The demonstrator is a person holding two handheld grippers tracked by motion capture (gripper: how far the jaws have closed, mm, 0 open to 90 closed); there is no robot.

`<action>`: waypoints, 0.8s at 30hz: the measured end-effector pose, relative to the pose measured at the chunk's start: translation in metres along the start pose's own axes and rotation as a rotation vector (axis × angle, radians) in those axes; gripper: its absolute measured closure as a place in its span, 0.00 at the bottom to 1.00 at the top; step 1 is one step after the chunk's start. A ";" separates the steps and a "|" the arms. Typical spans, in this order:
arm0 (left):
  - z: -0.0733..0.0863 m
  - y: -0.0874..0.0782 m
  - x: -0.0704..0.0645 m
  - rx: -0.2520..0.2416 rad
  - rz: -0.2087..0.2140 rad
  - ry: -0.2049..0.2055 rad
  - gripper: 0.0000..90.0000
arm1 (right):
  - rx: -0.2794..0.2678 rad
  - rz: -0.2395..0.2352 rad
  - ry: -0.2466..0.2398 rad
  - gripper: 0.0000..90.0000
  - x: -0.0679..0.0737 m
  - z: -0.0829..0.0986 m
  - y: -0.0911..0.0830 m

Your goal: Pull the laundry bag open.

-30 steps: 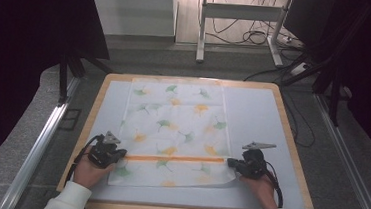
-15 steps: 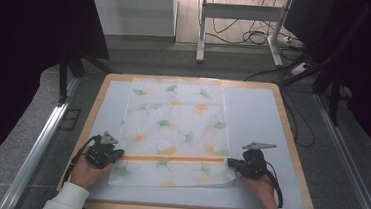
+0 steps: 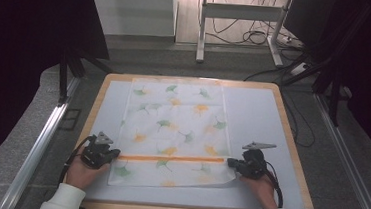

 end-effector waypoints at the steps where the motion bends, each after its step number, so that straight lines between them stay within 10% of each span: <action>1: 0.000 0.000 0.001 -0.005 0.003 -0.007 1.00 | 0.000 0.000 0.000 1.00 0.000 0.000 0.000; 24: 0.000 0.003 -0.001 -0.009 0.017 0.008 1.00 | -0.001 0.014 -0.014 1.00 0.002 0.000 0.000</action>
Point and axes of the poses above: each handheld gripper's, and its own axes: y roughly forward along the jaws, z roughly out of its underside, x roughly to its left, the point moved 4 cm from there along y, roughly forward along the jaws, and after that the axes turned 13 degrees about -y, right-handed, at the moved point
